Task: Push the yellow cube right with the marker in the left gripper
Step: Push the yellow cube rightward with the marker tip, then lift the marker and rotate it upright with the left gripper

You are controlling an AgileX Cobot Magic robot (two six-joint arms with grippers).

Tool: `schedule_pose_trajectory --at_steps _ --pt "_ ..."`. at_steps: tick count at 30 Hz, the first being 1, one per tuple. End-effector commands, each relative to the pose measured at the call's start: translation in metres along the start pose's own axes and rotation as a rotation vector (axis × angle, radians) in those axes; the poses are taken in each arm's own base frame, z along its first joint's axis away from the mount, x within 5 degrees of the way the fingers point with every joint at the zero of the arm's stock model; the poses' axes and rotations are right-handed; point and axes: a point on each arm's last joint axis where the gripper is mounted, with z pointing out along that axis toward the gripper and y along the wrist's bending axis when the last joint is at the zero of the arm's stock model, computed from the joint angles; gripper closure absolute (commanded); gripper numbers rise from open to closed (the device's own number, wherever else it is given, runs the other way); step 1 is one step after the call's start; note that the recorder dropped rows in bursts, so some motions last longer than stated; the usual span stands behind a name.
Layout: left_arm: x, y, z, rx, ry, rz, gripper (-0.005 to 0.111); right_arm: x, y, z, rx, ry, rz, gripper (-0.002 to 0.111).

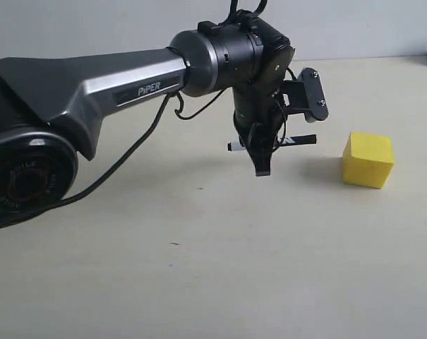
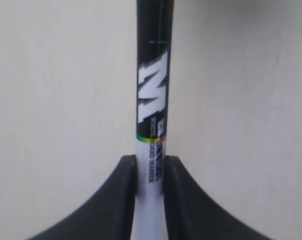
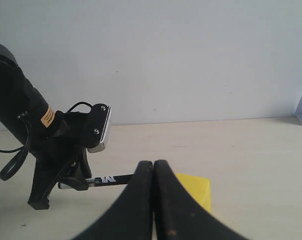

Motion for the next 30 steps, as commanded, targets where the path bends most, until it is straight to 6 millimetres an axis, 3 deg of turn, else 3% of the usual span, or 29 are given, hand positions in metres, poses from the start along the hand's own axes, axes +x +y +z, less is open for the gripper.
schedule_pose_trajectory --at_steps 1,9,13,21,30 --pt "-0.015 -0.008 -0.009 -0.01 -0.056 0.004 0.107 0.001 0.0 0.0 -0.001 -0.009 -0.002 0.108" --pt "-0.041 -0.037 -0.006 0.0 -0.087 0.078 0.107 0.001 0.0 0.0 -0.001 -0.009 -0.002 0.108" --pt "-0.044 -0.039 -0.007 -0.011 -0.087 0.098 0.107 0.001 0.0 0.0 -0.001 -0.009 -0.002 0.108" --pt "-0.024 -0.026 -0.004 0.025 -0.005 0.051 0.107 0.001 0.0 0.0 -0.001 -0.009 -0.002 0.108" --pt "0.002 -0.003 -0.03 0.063 0.074 -0.158 0.107 0.001 0.0 0.0 -0.001 -0.009 -0.002 0.108"
